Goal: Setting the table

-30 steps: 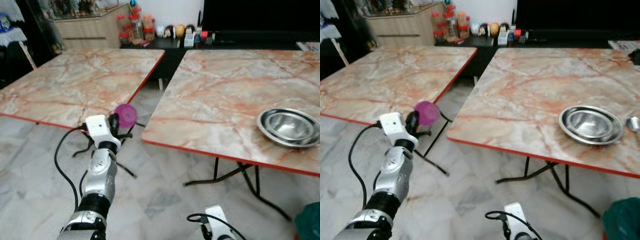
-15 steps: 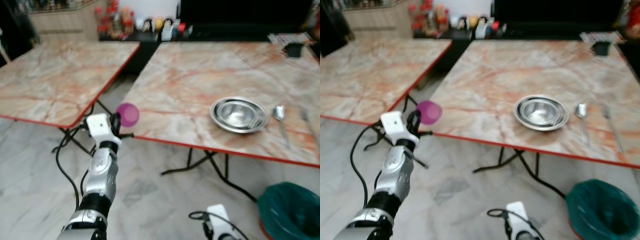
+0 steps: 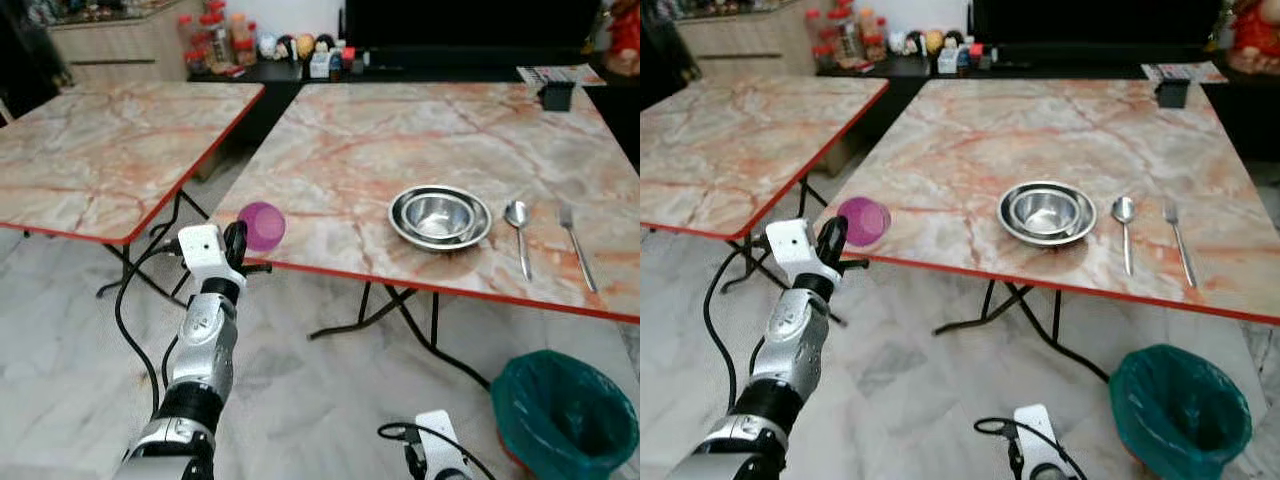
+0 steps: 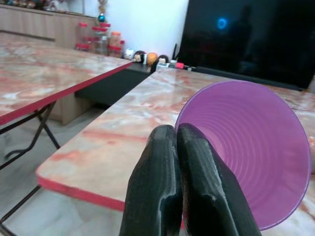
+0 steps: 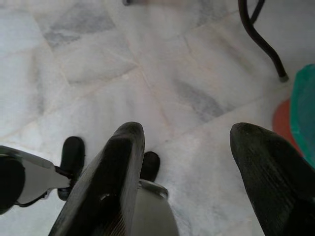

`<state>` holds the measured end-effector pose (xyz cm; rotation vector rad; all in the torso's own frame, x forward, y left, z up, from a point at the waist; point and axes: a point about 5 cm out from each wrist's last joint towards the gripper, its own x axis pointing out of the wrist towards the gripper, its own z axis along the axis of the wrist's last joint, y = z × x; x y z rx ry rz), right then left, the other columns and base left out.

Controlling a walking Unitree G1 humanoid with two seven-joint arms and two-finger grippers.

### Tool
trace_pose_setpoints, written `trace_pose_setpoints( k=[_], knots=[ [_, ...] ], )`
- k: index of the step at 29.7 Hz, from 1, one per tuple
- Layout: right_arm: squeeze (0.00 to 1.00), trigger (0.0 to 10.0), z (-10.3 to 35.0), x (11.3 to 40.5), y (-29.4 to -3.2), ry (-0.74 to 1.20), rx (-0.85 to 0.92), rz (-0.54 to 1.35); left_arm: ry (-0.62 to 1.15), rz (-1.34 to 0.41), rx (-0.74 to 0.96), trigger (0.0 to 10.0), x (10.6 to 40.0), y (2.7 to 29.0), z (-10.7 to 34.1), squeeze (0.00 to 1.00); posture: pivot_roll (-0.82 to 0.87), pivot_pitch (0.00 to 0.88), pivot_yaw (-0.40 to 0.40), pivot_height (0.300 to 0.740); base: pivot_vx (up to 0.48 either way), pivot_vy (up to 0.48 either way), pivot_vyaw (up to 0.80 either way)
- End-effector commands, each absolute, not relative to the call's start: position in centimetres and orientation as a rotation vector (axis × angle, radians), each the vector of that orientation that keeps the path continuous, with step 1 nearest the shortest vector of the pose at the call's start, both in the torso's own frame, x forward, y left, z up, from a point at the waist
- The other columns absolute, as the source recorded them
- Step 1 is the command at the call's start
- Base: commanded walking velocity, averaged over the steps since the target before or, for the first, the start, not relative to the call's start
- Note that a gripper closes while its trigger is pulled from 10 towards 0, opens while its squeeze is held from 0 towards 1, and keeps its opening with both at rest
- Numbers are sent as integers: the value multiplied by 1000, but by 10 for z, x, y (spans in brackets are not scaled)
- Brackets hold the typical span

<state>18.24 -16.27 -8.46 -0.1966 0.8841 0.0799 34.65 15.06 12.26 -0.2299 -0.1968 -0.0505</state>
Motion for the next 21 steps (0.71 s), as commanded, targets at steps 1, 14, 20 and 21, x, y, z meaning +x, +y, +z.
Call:
trace_pose_setpoints(
  k=[1,14,20,21],
  knots=[
    [0,10000,-84,183,-160,883,-191,86,-217,-52,-225,10000,349,153,130,0,-21,26,84,740,0,0,-750],
    [0,10000,-83,185,-160,879,-193,88,-212,-50,-228,10000,350,154,131,0,-21,24,83,740,0,0,-750],
    [0,10000,-82,187,-159,867,-192,93,-217,-60,-223,10000,351,153,132,0,-22,22,84,740,0,0,0],
    [0,10000,-82,187,-159,867,-192,93,-218,-61,-222,10000,351,153,132,0,-22,22,84,740,0,0,0]
  ],
)
